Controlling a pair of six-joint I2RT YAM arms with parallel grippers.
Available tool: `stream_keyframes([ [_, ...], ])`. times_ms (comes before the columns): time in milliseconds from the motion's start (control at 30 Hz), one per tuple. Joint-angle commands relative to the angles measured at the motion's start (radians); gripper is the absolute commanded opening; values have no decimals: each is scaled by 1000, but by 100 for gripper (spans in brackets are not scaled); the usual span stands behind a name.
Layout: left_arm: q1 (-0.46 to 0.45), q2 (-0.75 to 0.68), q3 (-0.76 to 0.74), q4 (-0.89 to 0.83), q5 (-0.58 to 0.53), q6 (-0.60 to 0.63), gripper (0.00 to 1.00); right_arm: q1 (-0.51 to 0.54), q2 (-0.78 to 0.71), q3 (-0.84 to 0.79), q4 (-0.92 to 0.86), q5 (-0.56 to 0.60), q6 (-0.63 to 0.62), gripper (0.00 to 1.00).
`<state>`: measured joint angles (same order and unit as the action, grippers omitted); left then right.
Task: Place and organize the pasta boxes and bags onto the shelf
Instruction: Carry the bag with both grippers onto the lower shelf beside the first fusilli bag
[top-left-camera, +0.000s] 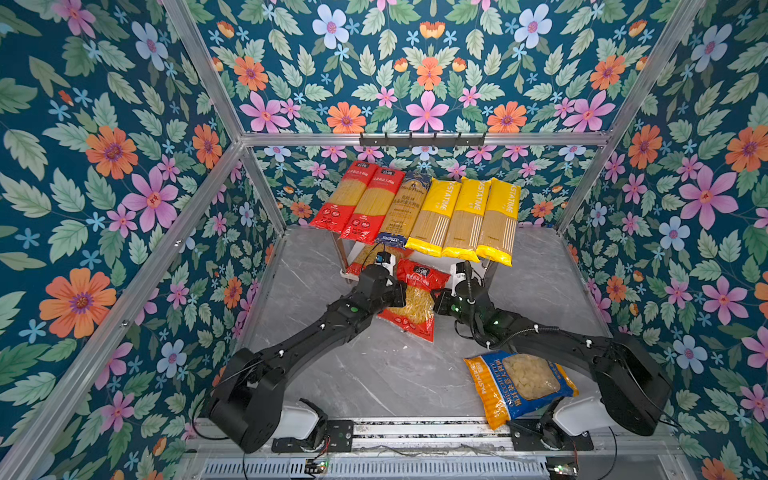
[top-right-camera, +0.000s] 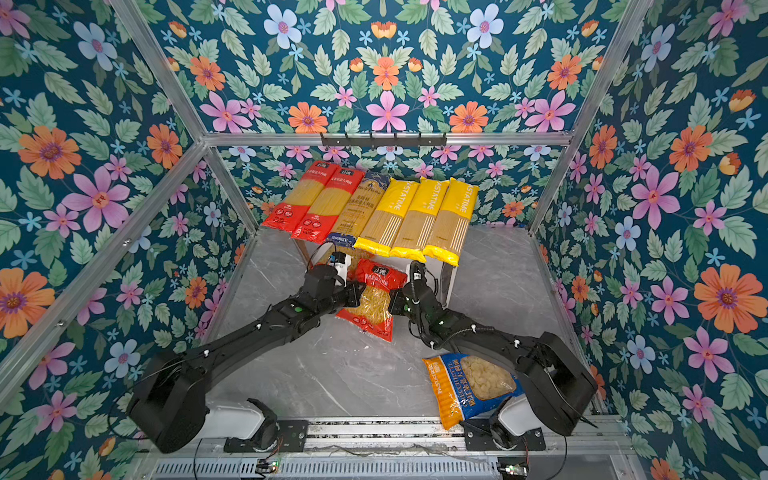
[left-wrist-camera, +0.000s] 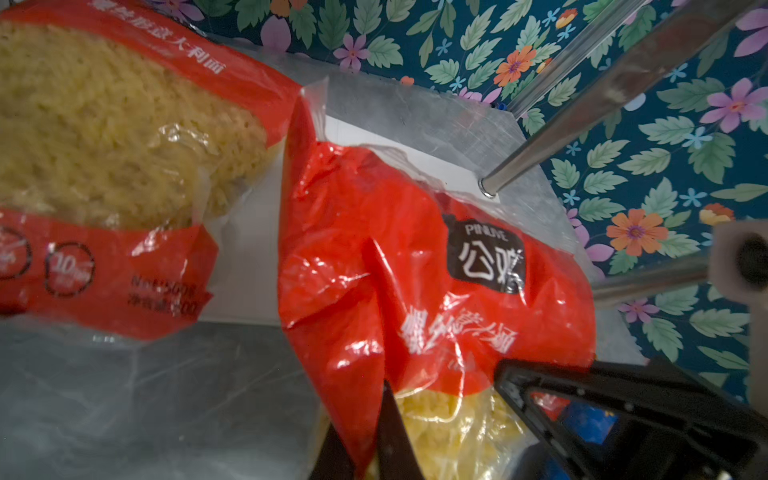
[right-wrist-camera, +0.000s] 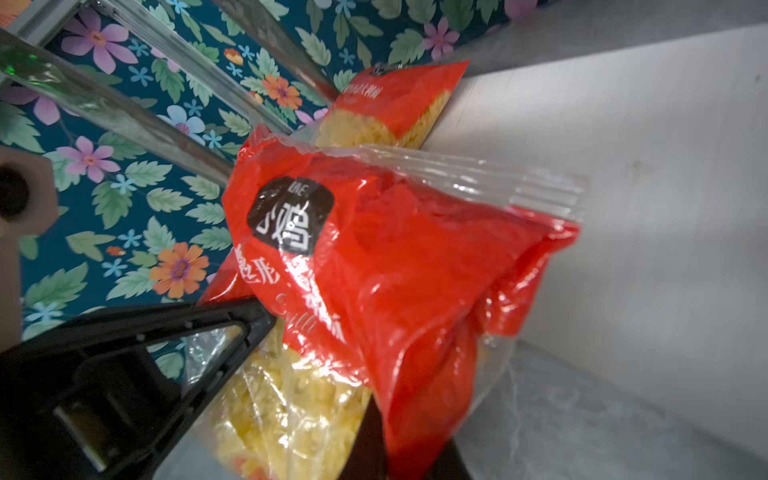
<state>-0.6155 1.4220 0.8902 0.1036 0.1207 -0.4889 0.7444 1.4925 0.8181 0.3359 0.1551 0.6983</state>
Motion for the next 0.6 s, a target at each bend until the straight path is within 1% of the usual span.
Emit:
stream_keyframes([
  [0, 21, 76, 57, 156, -9, 56, 4, -21, 57, 29, 205, 142, -105, 15],
  [33, 25, 110, 81, 162, -4, 60, 4, -30, 74, 44, 204, 143, -116, 21],
  [100, 29, 164, 122, 171, 0, 64, 4, -44, 90, 67, 181, 145, -132, 30],
  [167, 35, 213, 161, 177, 9, 58, 3, -47, 88, 79, 155, 146, -150, 37],
  [267, 46, 285, 215, 164, -8, 51, 1, -47, 65, 87, 66, 151, -152, 48],
  [300, 52, 308, 233, 160, -17, 45, 1, -47, 52, 84, 29, 156, -142, 50],
  [400, 60, 359, 270, 173, -23, 42, 1, -44, 15, 52, -63, 127, -81, 50],
  [500, 62, 426, 345, 152, -5, 63, 1, -22, -26, -10, -74, 103, -38, 50],
  [567, 63, 461, 384, 135, -12, 72, 1, -1, -57, -38, -97, 104, -22, 50],
])
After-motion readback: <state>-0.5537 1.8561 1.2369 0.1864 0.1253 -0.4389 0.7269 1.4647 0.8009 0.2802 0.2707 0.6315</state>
